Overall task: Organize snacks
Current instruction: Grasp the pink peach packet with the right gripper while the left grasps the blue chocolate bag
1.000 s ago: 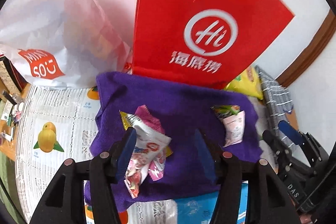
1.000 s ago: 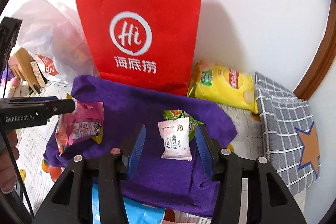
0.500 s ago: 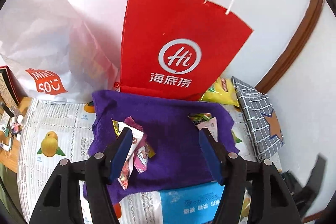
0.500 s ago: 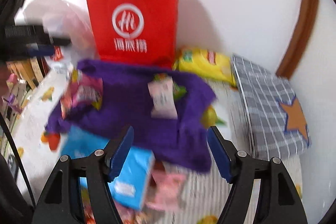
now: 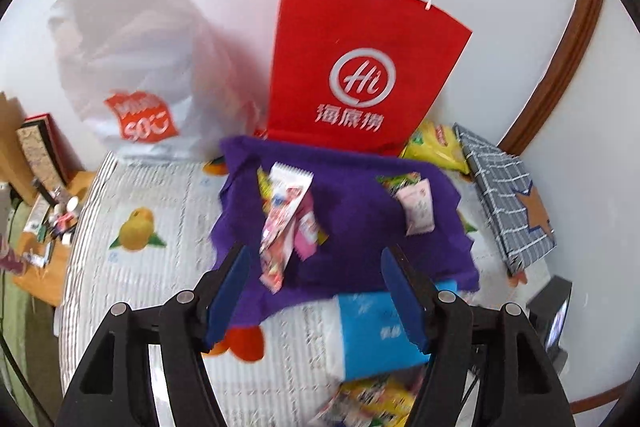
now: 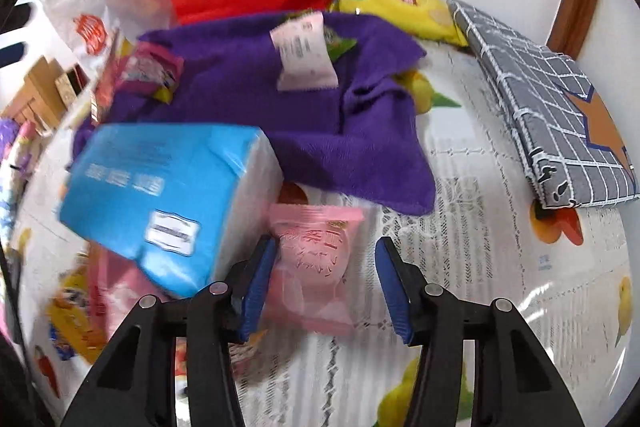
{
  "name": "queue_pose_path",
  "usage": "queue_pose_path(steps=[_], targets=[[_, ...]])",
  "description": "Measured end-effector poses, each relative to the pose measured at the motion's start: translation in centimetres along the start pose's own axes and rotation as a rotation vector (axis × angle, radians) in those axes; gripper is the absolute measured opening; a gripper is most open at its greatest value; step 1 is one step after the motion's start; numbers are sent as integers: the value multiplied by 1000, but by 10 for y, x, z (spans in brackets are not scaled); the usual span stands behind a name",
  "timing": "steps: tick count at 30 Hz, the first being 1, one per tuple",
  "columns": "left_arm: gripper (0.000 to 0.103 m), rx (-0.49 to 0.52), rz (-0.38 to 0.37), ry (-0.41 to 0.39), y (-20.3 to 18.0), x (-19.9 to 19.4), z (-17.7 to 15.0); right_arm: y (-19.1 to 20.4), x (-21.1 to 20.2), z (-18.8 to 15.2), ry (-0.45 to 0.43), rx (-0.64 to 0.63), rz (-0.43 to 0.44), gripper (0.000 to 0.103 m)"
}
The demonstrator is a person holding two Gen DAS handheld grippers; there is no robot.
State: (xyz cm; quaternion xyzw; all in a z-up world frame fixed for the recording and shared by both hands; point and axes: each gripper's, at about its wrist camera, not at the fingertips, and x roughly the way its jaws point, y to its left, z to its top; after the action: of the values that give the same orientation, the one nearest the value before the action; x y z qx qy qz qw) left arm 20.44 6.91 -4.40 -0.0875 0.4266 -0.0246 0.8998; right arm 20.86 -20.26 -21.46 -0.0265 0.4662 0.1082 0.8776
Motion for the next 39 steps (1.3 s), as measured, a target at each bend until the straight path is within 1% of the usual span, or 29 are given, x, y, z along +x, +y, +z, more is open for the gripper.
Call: queue_pose_path(steps=[1, 2, 3, 5, 9, 13, 17, 19, 22, 23, 26, 29, 32, 34, 37, 39], targets=[[66, 1, 3, 3, 2, -1, -4, -2, 4, -2, 13, 3, 9, 45], [66, 5, 7, 5, 4, -3, -9, -4, 4, -5, 12, 2, 4, 36], [66, 9, 13, 5, 6, -5, -14, -4, 1, -8, -4, -11, -23, 34], [66, 16, 28, 3, 8, -9, -25, -7, -4, -15, 0, -19, -35, 33], [66, 41, 37, 15, 8, -9, -44, -20, -29, -36, -26, 8, -12, 33], [66, 67, 32, 38, 8, -5, -70, -25, -57, -64, -63, 4, -29, 33], [66, 102, -18, 81, 5, 5, -105, -27, -58, -84, -75, 43, -27, 33], [66, 130, -25, 89, 2, 6, -121, -25, -53, -93, -73, 70, -18, 33], [66, 206, -24, 99, -5, 10, -150, -20, -48, -100, -84, 75, -24, 33], [66, 226, -34, 106, -7, 12, -159, -17, -49, -103, -102, 73, -36, 33], [66, 281, -86, 127, -15, 18, -178, -14, -50, -107, -117, 69, -33, 34], [66, 310, -117, 154, -19, 26, -191, -12, -50, -110, -130, 65, -44, 34], [66, 319, -134, 170, -21, 29, -202, -10, -50, -111, -139, 52, -54, 34], [66, 332, -134, 169, -22, 29, -210, -11, -51, -113, -150, 50, -52, 34], [66, 357, -102, 135, -23, 25, -221, -12, -51, -114, -160, 62, -52, 34], [66, 353, -88, 112, -23, 24, -224, -10, -50, -115, -165, 56, -63, 34]])
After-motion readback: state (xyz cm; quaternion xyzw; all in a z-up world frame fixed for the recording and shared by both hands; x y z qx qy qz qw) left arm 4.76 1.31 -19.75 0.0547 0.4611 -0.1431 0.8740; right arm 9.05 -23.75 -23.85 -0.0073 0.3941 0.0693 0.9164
